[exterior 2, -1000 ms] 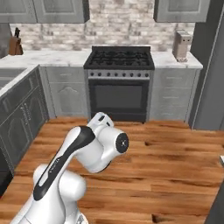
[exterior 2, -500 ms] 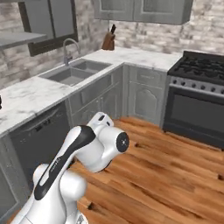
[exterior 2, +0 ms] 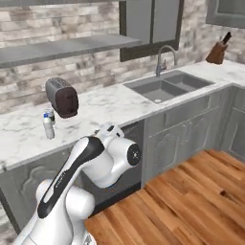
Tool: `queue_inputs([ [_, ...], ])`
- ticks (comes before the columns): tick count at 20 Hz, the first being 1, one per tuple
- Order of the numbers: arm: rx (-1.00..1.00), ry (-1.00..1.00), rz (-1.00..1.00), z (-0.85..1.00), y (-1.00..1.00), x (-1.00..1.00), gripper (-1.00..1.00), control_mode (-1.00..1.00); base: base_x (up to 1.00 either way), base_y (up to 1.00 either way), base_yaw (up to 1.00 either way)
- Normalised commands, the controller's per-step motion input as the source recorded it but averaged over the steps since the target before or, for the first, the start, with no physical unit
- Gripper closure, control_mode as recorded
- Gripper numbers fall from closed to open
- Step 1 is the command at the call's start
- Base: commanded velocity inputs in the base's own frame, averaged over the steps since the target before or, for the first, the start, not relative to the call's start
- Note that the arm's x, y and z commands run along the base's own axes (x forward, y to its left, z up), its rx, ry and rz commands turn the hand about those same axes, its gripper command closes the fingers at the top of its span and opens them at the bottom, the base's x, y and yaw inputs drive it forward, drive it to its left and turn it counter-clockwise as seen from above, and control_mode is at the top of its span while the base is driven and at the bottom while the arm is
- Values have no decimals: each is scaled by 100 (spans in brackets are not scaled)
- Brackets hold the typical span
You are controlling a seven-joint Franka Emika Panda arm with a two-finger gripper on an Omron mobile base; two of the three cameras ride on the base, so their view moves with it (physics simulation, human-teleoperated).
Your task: Move the drinks to the dining counter.
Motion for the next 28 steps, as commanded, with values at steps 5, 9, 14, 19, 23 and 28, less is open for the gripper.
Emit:
queue_inputs([
  [5, 0, 0, 0, 0, 0, 0, -100, 100, 42, 29, 71],
  [9, 0, 0, 0, 0, 0, 0, -100, 100, 48, 3, 59],
  [14, 0, 0, 0, 0, 0, 0, -100, 100, 38, -68, 19],
  [19, 0, 0, 0, 0, 0, 0, -100, 100, 38, -66, 14],
  [23, 0, 0, 0, 0, 0, 0, -100, 100, 37, -8, 17],
  [28, 0, 0, 0, 0, 0, 0, -100, 100, 21, 14, 32],
])
